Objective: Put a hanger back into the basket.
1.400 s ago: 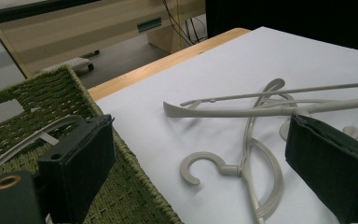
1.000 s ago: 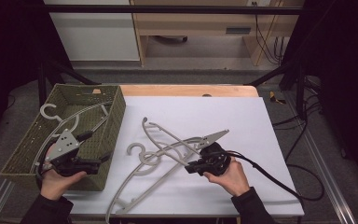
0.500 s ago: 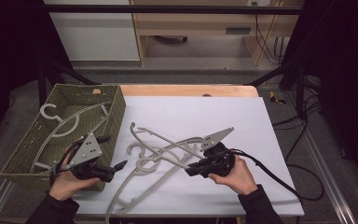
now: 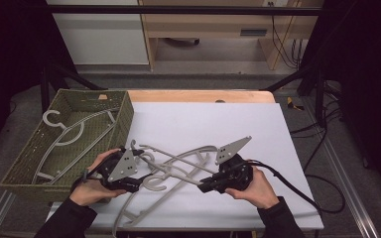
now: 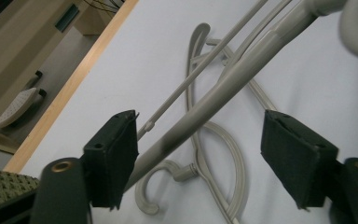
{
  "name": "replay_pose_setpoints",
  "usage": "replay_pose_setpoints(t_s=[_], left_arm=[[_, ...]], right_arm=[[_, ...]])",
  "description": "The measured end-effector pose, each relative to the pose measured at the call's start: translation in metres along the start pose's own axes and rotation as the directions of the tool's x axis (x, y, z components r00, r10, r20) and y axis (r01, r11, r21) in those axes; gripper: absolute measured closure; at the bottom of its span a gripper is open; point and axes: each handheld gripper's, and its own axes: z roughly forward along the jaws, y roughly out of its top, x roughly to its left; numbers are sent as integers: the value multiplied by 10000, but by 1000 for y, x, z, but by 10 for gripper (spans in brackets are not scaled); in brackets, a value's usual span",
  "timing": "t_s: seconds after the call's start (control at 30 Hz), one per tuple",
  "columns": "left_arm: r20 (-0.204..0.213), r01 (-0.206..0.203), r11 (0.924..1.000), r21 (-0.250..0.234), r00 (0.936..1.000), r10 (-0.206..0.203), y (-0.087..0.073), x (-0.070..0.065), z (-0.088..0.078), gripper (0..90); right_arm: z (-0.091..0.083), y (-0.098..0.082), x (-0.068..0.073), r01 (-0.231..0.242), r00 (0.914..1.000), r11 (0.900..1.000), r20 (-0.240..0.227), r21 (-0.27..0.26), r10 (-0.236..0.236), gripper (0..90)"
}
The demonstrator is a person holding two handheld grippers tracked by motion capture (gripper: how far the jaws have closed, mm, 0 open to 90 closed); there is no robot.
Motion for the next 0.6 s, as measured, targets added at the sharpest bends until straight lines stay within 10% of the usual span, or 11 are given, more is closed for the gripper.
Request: replay_pose_setpoints(t_s=[0.6], left_arm=[[69, -1166, 9921, 467, 9932, 1164, -3, -4, 7, 648]], right_arm=[[-3, -1, 3, 230, 9976, 9997, -653, -86, -235, 826]])
